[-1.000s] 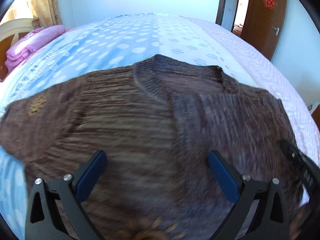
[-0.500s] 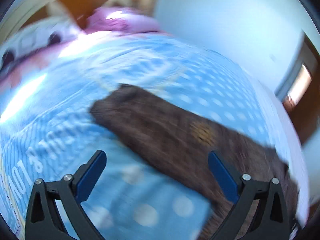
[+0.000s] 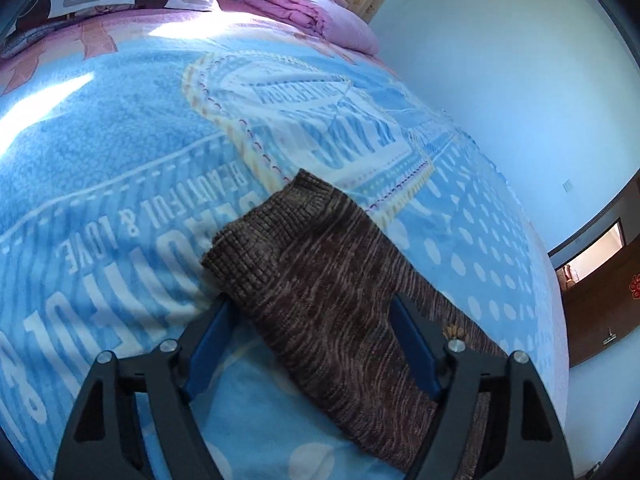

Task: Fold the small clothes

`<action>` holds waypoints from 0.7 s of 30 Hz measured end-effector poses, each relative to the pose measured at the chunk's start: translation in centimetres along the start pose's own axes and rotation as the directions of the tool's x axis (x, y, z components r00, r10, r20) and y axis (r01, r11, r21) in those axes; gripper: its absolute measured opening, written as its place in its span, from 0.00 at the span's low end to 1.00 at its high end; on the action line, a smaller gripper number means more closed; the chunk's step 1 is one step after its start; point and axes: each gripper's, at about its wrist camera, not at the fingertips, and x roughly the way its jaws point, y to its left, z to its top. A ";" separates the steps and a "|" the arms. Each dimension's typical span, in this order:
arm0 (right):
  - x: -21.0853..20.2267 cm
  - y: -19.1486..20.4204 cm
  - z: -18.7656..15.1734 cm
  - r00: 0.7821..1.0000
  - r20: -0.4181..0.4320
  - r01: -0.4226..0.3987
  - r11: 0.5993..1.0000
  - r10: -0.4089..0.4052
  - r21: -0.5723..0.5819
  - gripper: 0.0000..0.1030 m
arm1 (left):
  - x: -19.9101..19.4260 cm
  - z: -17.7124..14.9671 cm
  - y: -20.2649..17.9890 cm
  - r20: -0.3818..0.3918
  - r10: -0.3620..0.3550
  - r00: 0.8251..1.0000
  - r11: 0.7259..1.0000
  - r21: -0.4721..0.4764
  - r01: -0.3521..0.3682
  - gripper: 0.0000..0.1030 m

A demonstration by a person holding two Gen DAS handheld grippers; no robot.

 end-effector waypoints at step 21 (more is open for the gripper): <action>0.0 -0.6 -0.1 1.000 0.008 -0.029 0.999 0.029 0.024 0.03 | -9.1 -8.9 -17.2 0.147 -0.244 0.959 0.779 0.618 0.104 0.09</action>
